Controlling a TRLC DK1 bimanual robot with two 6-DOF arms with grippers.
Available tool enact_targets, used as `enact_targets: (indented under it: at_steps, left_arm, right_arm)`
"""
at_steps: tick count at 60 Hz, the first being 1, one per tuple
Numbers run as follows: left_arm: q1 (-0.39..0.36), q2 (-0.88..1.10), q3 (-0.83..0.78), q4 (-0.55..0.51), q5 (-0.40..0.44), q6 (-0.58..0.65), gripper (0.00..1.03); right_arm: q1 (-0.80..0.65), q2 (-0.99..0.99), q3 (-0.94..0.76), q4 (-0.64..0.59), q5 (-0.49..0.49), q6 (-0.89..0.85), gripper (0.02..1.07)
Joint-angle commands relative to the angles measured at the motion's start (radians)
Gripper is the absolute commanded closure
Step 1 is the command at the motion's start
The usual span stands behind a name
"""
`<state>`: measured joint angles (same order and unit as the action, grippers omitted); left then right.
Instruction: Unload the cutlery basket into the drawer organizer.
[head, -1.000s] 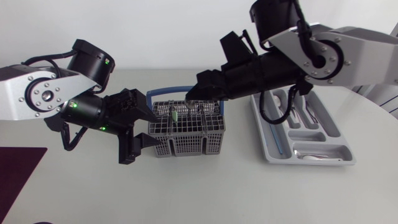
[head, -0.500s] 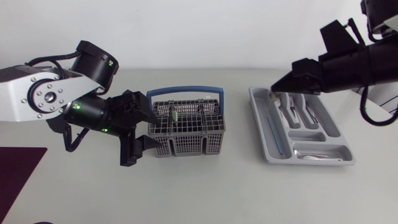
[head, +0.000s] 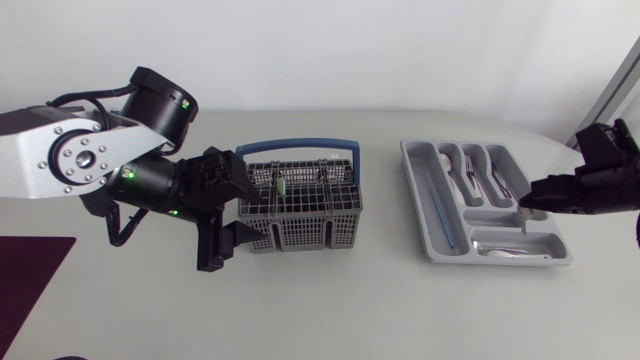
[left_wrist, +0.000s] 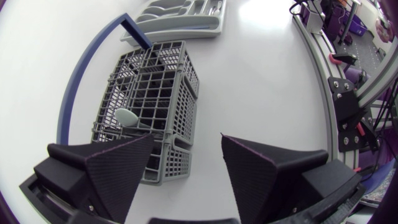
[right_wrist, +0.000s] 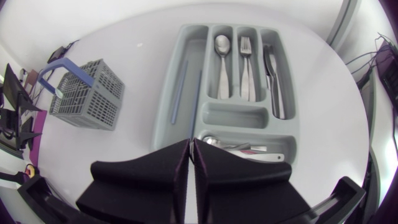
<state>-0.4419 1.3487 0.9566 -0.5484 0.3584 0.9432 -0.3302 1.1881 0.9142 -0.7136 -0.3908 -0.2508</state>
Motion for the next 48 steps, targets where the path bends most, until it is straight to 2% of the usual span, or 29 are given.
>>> enact_targets:
  at_steps: [1,17,25,37,39,40,44,48]
  left_arm:
    - [-0.009,0.017,-0.005,-0.007,-0.006,0.002,0.15]
    - [-0.012,0.021,-0.013,-0.007,-0.006,0.002,0.15]
    - [-0.011,0.020,-0.016,-0.007,-0.006,0.003,0.15]
    - [-0.004,0.009,-0.021,-0.010,-0.007,0.006,0.15]
    - [-0.001,0.009,-0.021,-0.010,-0.007,0.006,0.15]
    - [0.000,0.009,-0.021,-0.010,-0.007,0.006,0.15]
    - [0.006,0.009,-0.021,-0.010,-0.007,0.008,0.15]
    - [0.008,0.009,-0.021,-0.010,-0.007,0.008,0.15]
  right_arm:
    - [-0.064,0.050,-0.038,0.049,0.012,-0.071,1.00]
    - [-0.098,0.183,-0.101,0.209,0.059,-0.067,1.00]
    - [-0.040,0.237,-0.124,0.283,0.086,-0.016,1.00]
    - [0.049,0.298,-0.124,0.325,0.102,0.045,0.98]
    - [0.057,0.303,-0.126,0.327,0.106,0.050,0.95]
    - [0.063,0.306,-0.126,0.329,0.106,0.051,0.89]
    - [0.077,0.314,-0.126,0.329,0.104,0.058,0.76]
    - [0.083,0.317,-0.123,0.325,0.102,0.059,0.67]
